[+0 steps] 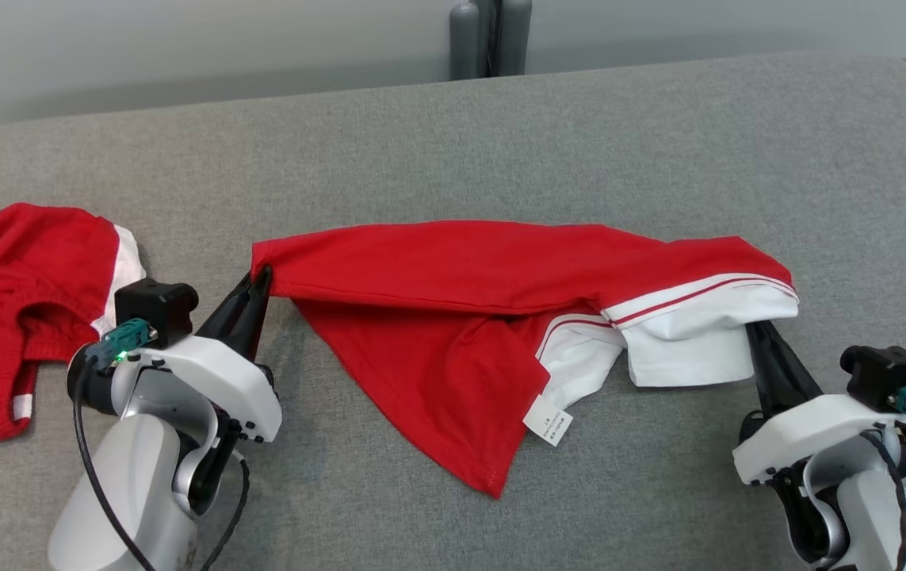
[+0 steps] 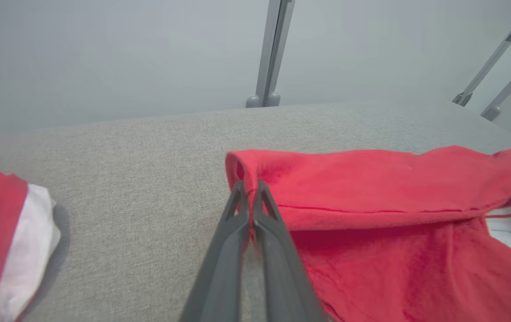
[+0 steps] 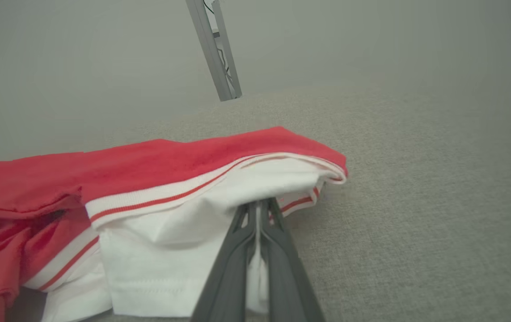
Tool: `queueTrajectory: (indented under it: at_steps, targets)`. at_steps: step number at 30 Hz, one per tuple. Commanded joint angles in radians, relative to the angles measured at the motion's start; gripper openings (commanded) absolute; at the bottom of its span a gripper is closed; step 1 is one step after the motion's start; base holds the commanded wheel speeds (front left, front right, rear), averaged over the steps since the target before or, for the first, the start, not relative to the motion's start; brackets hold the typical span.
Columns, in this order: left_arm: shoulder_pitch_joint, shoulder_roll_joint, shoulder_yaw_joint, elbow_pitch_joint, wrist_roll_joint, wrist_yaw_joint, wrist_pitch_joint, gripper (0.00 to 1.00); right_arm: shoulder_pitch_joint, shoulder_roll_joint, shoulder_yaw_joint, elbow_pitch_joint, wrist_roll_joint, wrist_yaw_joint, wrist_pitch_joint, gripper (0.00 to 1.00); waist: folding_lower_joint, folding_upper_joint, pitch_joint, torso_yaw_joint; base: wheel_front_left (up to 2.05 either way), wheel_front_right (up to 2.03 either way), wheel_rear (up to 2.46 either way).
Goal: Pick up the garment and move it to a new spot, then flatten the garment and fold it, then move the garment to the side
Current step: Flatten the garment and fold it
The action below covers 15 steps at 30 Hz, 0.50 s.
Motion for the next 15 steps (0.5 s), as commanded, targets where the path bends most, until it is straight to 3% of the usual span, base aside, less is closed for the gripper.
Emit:
queueTrajectory:
  at_steps: [1, 15]
  targets:
    - [0.035, 0.013, 0.008, -0.041, -0.008, 0.013, 0.003, 0.00, 0.025, -0.015, 0.000, -0.028, 0.009, 0.002, -0.014, 0.00, 0.0000, -0.0001, -0.032, 0.006, 0.00, 0.00, 0.00]
    - [0.284, 0.068, 0.090, -0.462, -0.082, 0.110, 0.108, 0.00, 0.172, -0.013, -0.067, -0.341, 0.024, 0.002, 0.009, 0.00, 0.0000, -0.0001, -0.100, -0.019, 0.00, 0.00, 0.00]
